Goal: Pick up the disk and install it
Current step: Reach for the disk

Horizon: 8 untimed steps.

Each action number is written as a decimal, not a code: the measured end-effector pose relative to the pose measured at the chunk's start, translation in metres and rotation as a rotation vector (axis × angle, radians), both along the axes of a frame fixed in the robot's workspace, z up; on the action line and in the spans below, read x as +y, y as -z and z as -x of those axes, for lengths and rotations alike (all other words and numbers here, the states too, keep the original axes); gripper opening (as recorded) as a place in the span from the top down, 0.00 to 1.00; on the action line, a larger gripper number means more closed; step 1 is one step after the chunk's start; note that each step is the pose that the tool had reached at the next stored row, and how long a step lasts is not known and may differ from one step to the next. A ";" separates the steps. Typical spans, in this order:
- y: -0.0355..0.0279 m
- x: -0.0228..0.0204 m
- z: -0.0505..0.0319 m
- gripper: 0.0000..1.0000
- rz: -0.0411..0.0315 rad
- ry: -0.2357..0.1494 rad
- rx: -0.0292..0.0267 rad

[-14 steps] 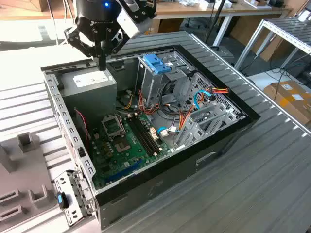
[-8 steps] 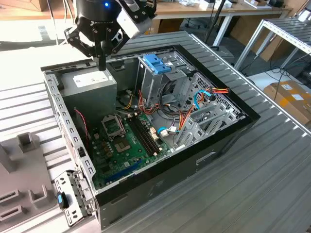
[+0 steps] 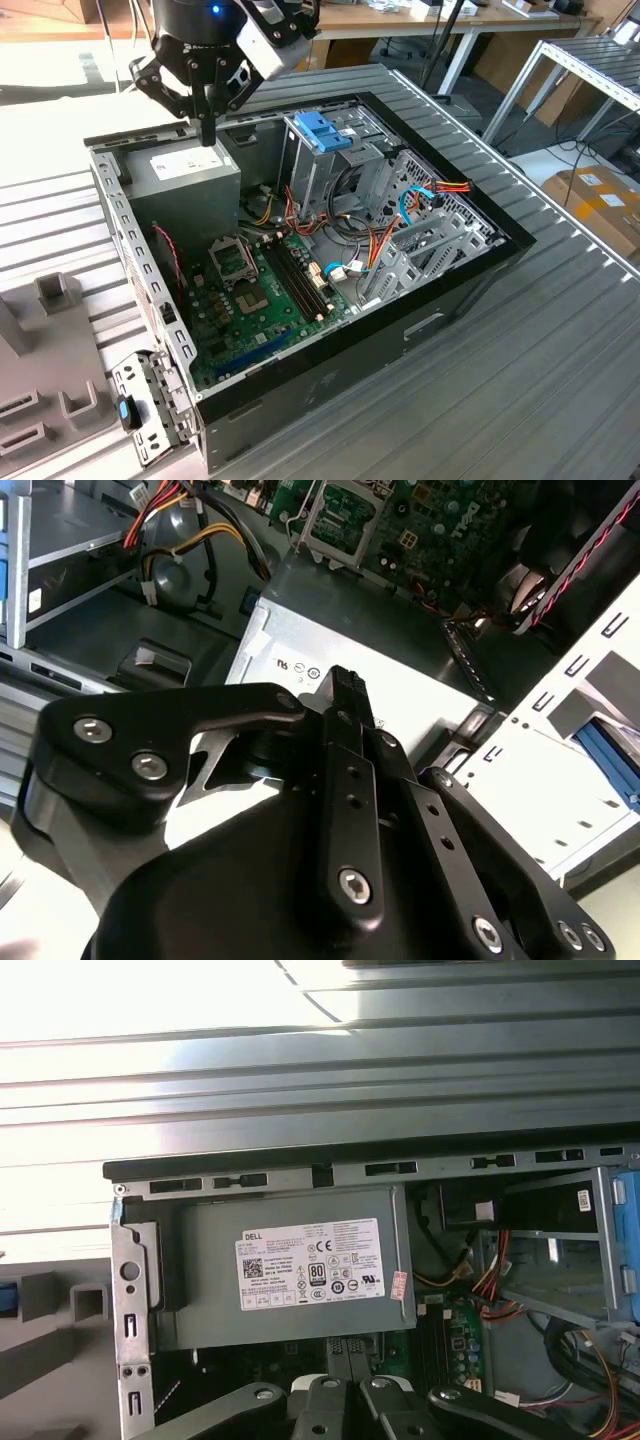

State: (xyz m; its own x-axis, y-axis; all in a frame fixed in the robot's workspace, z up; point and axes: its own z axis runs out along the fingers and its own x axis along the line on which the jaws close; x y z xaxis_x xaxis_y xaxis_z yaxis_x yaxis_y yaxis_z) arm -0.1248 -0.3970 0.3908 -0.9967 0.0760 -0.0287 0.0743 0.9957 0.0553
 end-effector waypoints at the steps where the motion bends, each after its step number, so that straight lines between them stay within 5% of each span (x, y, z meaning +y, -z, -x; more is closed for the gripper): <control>1: 0.0000 0.0000 0.0002 0.89 0.0000 0.000 0.0000; 8: 0.0000 0.0000 0.0023 0.89 0.0000 0.000 0.0000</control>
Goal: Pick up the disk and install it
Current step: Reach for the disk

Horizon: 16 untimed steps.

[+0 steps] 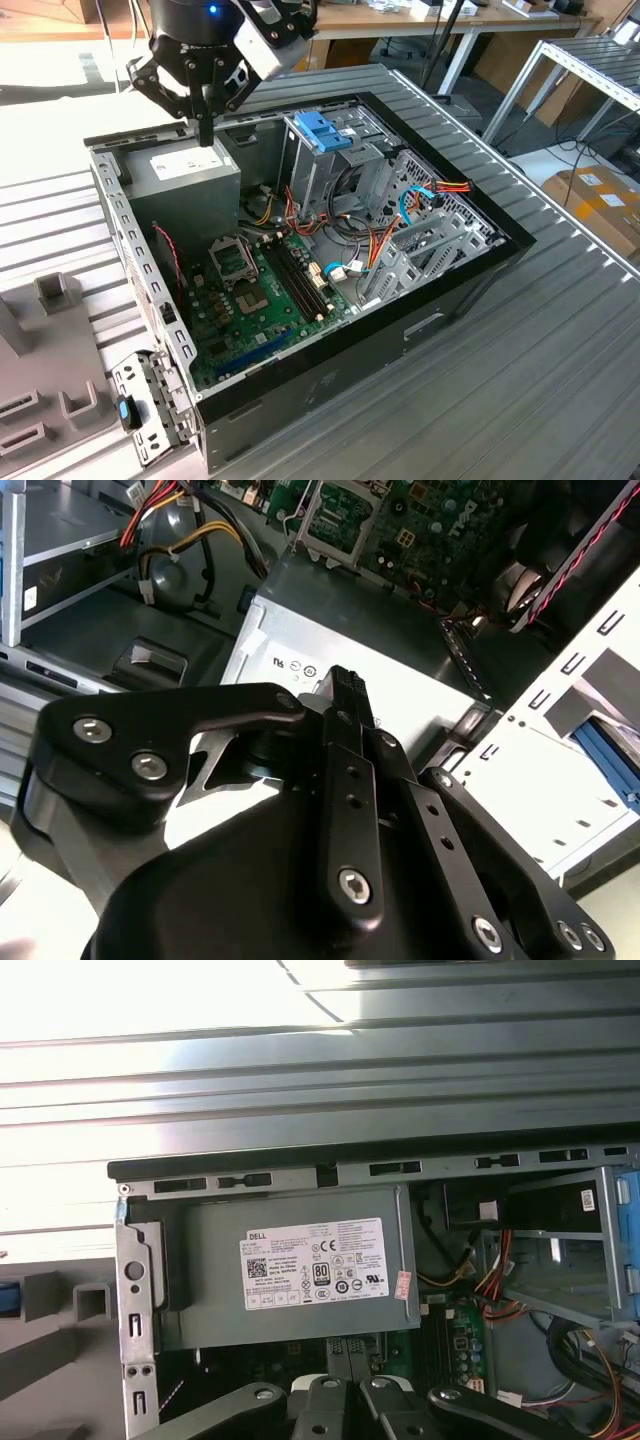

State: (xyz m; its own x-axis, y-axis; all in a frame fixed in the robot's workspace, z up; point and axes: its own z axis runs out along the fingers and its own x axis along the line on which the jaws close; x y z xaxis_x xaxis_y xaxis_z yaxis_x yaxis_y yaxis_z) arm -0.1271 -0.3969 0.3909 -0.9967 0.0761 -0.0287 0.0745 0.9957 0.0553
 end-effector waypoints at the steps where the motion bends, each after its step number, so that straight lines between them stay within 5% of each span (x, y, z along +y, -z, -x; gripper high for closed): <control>1: 0.0000 0.0000 0.0002 0.89 0.0000 0.000 0.0000; 16: 0.0000 0.0000 0.0033 0.89 0.0000 0.000 0.0000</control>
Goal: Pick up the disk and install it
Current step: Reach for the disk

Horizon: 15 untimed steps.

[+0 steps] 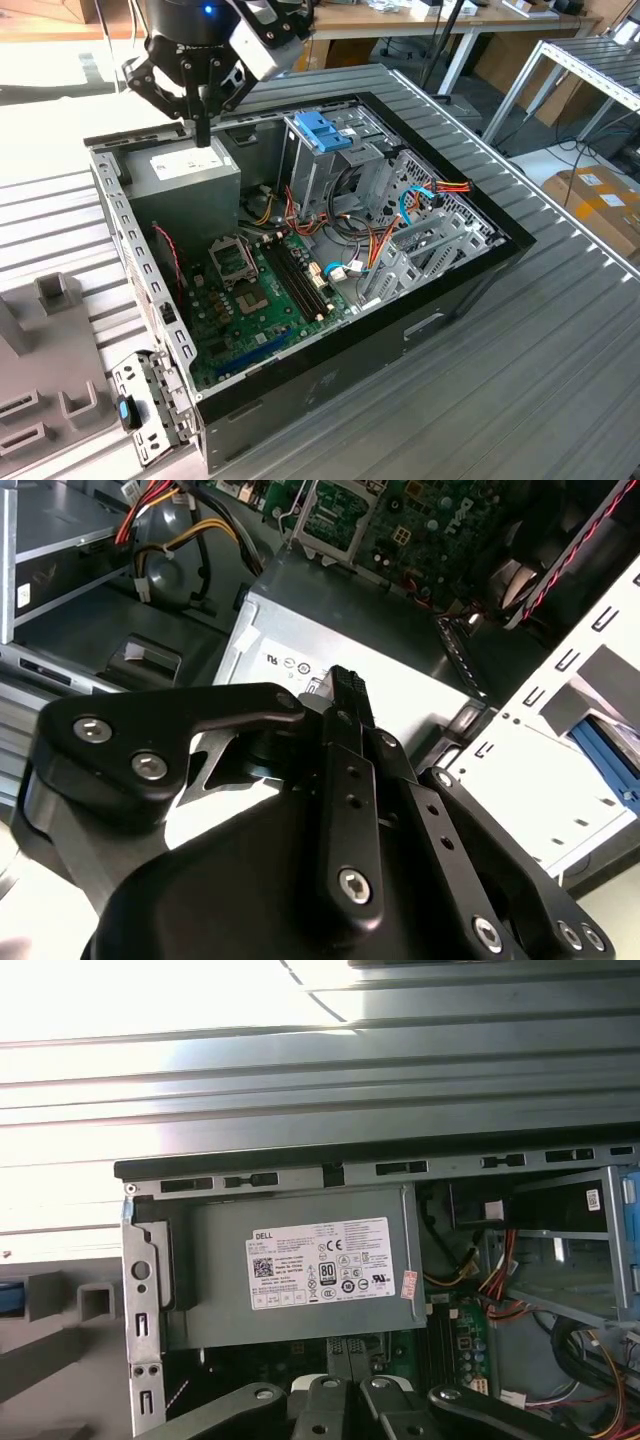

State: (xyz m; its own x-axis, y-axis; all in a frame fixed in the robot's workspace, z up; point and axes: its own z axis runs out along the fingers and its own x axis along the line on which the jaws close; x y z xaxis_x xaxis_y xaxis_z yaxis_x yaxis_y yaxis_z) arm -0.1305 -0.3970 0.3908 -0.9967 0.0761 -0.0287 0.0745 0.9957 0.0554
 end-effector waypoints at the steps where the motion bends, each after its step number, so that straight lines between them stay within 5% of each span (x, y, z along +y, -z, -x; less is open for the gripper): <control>1: 0.0000 0.0000 0.0003 0.89 0.0000 0.000 0.0000; 15: 0.0000 0.0000 0.0038 0.89 -0.0001 0.000 0.0000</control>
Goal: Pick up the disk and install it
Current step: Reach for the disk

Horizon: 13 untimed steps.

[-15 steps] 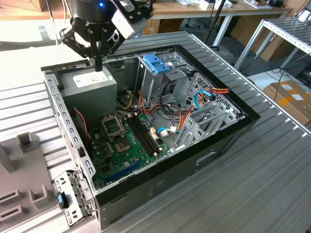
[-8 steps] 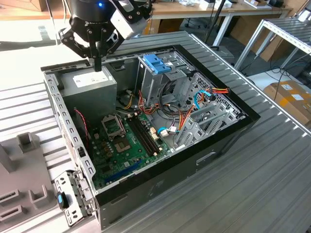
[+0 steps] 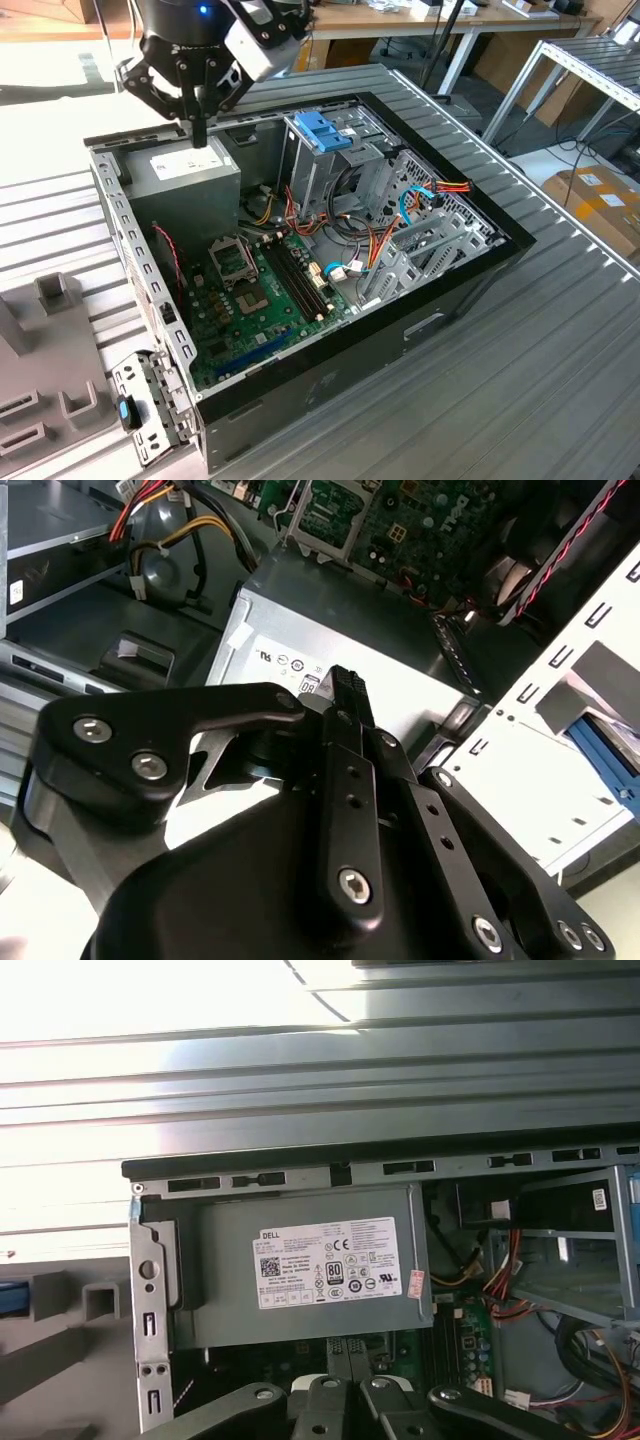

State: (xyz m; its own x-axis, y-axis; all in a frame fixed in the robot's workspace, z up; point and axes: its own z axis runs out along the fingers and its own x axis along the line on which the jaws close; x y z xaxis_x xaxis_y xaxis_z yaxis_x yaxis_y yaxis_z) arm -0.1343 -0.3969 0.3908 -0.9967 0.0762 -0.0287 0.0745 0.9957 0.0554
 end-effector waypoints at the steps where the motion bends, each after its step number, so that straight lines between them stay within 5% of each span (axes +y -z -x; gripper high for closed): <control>1: 0.0000 0.0000 0.0004 0.89 0.0001 0.000 0.0000; 13: 0.0000 0.0000 0.0036 0.89 0.0001 0.000 0.0000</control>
